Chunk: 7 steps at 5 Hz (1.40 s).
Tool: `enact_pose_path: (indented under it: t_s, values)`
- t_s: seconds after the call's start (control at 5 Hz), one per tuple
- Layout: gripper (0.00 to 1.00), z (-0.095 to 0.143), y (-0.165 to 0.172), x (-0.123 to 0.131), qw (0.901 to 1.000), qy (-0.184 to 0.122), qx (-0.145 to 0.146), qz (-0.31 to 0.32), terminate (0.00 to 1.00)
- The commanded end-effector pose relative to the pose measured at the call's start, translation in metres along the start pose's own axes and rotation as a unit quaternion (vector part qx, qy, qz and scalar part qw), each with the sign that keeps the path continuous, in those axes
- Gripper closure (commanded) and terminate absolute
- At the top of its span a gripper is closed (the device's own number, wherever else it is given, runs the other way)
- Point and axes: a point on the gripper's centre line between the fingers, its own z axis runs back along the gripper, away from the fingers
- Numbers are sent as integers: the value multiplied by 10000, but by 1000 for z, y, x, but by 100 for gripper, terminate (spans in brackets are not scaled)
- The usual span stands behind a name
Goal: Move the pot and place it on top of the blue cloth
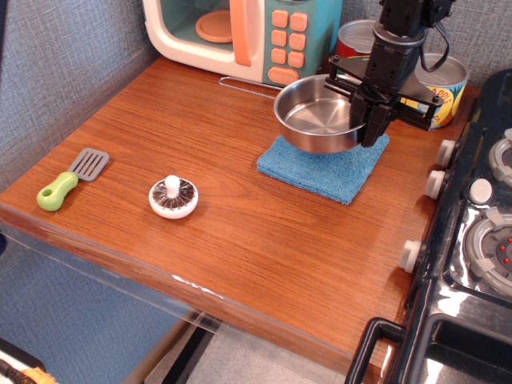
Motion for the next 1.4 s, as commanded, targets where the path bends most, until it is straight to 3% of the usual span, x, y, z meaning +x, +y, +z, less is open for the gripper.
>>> enact_pose_path:
  t_s: [0.0, 0.2, 0.6, 0.8, 1.0, 1.2]
  values:
    - [100, -5, 18, -3, 9998, 0, 141, 153, 0]
    - [0, -9, 11, -10, 10000, 83, -37, -32, 0]
    - [0, 13, 5, -16, 9991, -80, -391, -166, 0]
    - [0, 46, 22, -24, 9972, -485, -566, 41, 0]
    - [0, 70, 43, -36, 9961, -698, -523, 146, 0]
    - [0, 70, 64, -50, 9973, -592, -357, 231, 0]
